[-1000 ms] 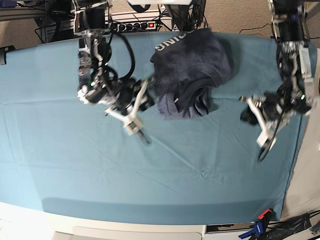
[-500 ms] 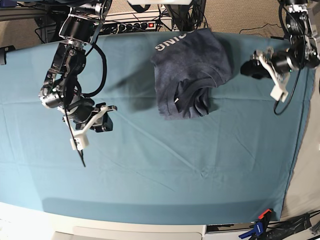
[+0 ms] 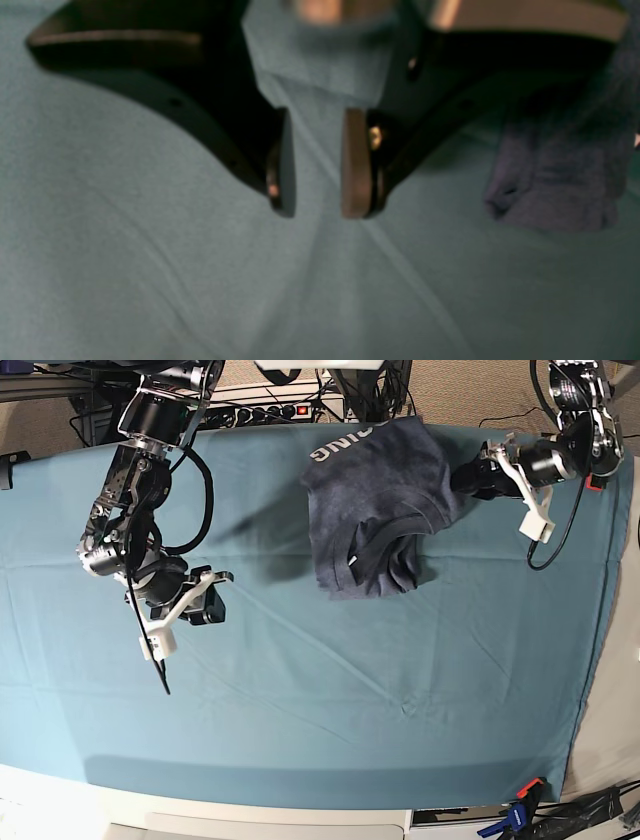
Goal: Fold the T-shirt properly
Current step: 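Press and tuck the shirt edge with the left gripper to square the stack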
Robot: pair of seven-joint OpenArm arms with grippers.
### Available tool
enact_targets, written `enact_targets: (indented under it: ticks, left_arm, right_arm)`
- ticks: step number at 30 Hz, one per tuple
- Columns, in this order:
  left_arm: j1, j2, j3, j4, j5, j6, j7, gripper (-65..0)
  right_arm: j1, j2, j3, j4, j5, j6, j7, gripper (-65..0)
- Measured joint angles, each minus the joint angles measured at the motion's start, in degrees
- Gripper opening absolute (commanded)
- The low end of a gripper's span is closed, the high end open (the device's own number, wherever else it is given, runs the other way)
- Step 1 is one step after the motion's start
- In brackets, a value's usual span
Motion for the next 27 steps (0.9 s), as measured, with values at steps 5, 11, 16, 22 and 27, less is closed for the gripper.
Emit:
enact_targets:
  ticks: [5,11,16,22,27]
  left_arm:
    - [-0.2,0.4,0.0,0.0,-0.3,0.0,0.0,-33.7]
    - [-0.2,0.4,0.0,0.0,-1.5,-0.5,0.0,-33.7]
    - [-0.2,0.9,0.0,0.0,-1.9,-0.4,-0.1,-33.7]
    - [-0.8,3.6,0.0,0.0,-2.2,-0.5,0.1,-33.7]
    - [-3.4,3.8,0.0,0.0,-2.3,-0.9,0.0,-33.7]
  right_arm:
    - [0.0,0.0,0.0,0.0,0.0,0.0,0.0,-47.7]
    - [0.0,0.0,0.0,0.0,0.0,0.0,0.0,-47.7]
    - [0.0,0.0,0.0,0.0,0.0,0.0,0.0,-47.7]
    - [0.0,0.0,0.0,0.0,0.0,0.0,0.0,-47.7]
    - [0.0,0.0,0.0,0.0,0.0,0.0,0.0,-47.7]
